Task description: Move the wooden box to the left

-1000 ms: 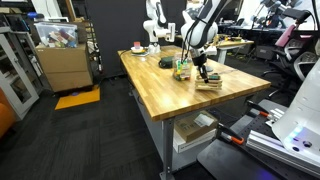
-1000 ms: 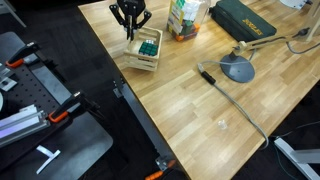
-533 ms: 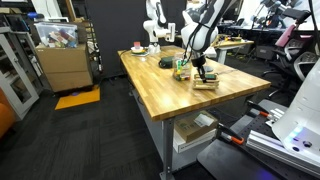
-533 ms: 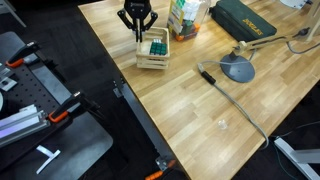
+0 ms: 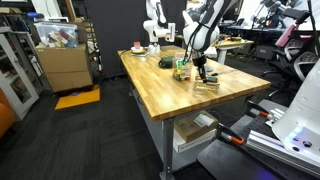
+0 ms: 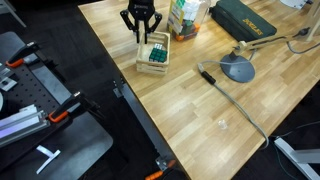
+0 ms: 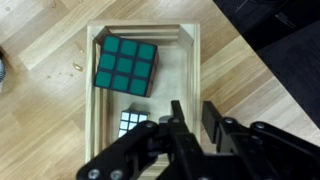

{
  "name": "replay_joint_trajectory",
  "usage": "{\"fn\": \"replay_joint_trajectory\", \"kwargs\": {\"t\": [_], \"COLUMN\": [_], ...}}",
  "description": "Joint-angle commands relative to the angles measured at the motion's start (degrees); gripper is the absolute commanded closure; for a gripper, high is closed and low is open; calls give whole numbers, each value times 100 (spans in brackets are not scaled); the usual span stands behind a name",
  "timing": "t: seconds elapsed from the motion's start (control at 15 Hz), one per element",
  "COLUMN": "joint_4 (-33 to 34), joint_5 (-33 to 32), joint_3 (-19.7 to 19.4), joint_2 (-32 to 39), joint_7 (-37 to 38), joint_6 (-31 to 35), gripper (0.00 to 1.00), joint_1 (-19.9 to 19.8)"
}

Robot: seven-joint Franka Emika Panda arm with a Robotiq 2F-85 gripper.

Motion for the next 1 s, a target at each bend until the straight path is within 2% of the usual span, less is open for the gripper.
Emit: {"fn": "replay_joint_trajectory", "kwargs": {"t": [0.0,0.2,0.93], "joint_4": [14,-26,-47], "joint_5": [170,380,390], "joint_3": [15,26,40], "joint_2": [-86,-312,-288], "joint_7": [-17,-61,-61], "joint_6": [-54,-200,-200], "gripper": [66,47,47], "joint_1": [-44,-99,-98]}}
